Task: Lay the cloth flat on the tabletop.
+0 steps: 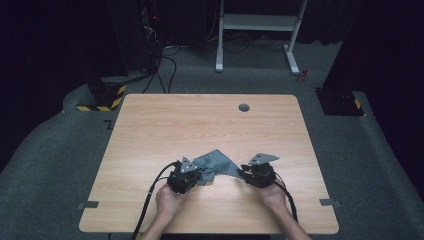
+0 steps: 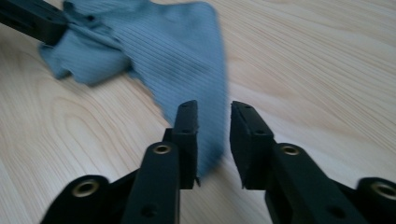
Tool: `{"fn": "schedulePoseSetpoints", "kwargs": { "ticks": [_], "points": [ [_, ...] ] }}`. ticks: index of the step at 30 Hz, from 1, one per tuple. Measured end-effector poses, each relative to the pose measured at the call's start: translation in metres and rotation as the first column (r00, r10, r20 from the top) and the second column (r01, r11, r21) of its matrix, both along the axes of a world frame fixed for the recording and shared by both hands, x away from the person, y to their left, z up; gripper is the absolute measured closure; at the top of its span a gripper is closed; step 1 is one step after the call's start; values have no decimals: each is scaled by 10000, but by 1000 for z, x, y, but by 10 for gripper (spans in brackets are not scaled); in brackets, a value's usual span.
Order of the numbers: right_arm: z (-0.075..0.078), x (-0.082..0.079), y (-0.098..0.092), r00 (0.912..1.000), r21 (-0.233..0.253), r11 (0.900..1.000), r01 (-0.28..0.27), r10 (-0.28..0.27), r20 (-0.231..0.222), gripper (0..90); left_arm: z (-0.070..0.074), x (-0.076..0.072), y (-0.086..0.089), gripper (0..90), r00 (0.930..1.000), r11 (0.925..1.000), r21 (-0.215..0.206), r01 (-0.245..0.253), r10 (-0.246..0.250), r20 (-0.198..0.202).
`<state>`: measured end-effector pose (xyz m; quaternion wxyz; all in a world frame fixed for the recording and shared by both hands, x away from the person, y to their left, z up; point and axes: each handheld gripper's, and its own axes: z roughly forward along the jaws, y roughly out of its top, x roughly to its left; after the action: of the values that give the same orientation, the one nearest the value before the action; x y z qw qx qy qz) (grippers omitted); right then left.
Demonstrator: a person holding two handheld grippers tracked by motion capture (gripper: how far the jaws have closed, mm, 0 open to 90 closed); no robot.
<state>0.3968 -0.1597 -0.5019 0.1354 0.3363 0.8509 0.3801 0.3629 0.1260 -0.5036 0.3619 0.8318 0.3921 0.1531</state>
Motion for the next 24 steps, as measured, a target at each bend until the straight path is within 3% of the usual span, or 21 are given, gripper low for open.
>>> {"fn": "schedulePoseSetpoints", "kwargs": {
  "ticks": [6,10,12,14,16,21,24],
  "points": [
    [-5,7,46,9972,-146,9971,-740,742,114,521,0,1,0,894,10000,9999,-112,-4,4,21],
    [-7,11,62,9964,-556,9952,-810,824,217,486,1,0,1,894,10000,9996,-271,-9,9,15],
    [-8,13,67,9965,-808,9939,-745,772,307,539,2,0,2,894,10000,9996,-287,27,-26,34],
    [-8,15,69,9965,-1030,9919,-736,772,314,743,2,-1,2,894,10000,9994,-329,45,-42,84],
    [-6,18,68,9964,-964,9925,-749,784,329,891,4,-2,4,895,9998,9994,-327,83,-77,175],
    [4,26,51,9999,-255,9996,-151,153,72,900,8,-5,11,895,9995,9993,-373,56,-44,304],
    [10,31,34,9992,-77,9992,394,-394,-48,900,8,-7,18,895,9993,9994,-344,-62,75,355]
  ]
}}
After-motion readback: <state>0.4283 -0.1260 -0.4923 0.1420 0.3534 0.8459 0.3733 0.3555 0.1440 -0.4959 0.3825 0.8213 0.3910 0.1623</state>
